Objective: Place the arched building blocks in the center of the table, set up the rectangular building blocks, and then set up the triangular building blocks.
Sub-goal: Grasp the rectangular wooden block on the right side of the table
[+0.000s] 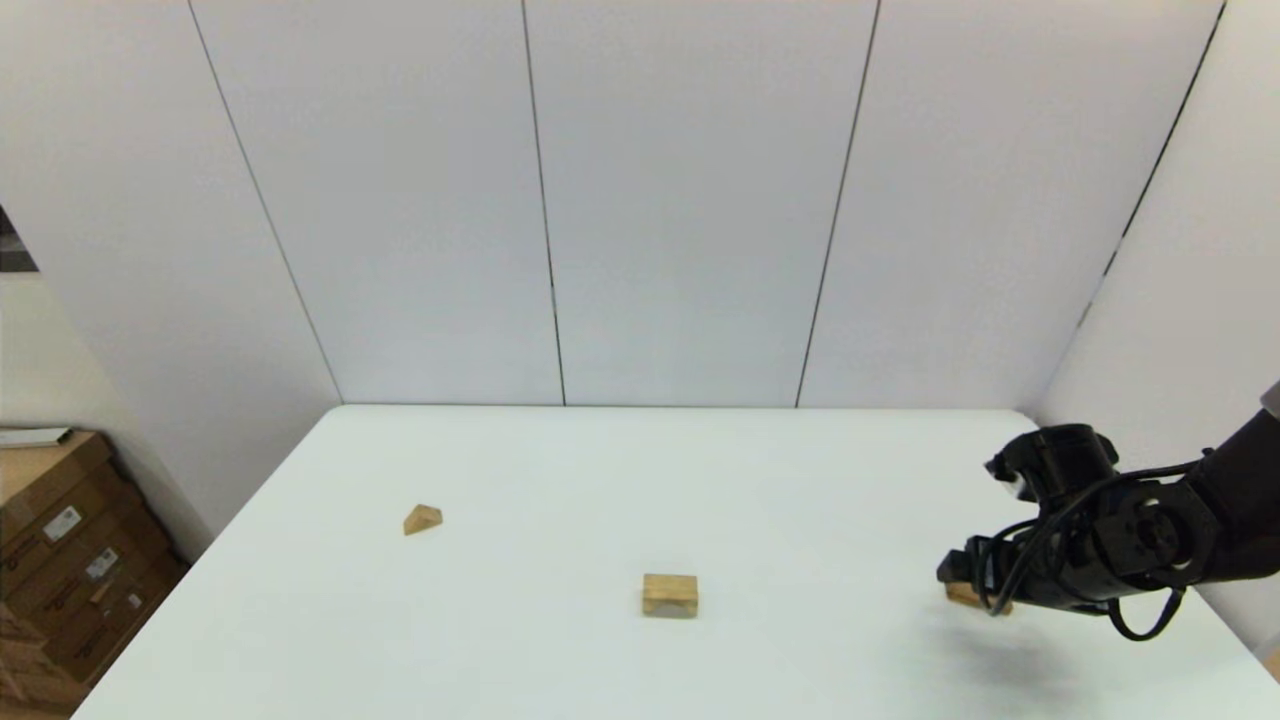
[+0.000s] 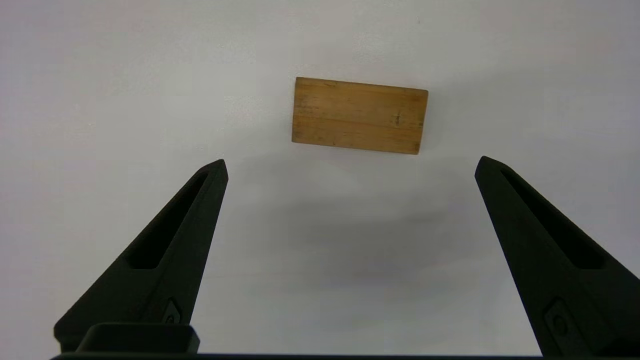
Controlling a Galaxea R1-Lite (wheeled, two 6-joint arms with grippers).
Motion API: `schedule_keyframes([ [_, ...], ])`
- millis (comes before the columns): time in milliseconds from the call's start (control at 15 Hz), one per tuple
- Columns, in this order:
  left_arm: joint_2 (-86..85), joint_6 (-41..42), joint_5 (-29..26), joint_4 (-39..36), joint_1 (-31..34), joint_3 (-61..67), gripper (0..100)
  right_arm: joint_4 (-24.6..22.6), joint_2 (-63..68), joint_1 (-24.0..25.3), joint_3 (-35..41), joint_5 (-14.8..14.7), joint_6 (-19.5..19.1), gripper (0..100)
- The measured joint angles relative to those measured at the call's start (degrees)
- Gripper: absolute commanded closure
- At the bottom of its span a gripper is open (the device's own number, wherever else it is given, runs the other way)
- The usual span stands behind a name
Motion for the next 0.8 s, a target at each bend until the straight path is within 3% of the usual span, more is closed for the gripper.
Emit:
schedule_keyframes([
  [200,0.0,0.02,-0.01,0.0,0.0,0.0,0,0.06,-1.1,-2.36,-0.3,0.94,-4.18,0],
  [333,0.0,0.02,-0.01,0.0,0.0,0.0,0,0.67,-3.02,-4.24,-0.77,5.05,-10.33,0],
  [800,0.0,0.02,-0.01,0.0,0.0,0.0,0,1.96,-2.23,-9.51,-2.97,10.74,-40.14,0],
])
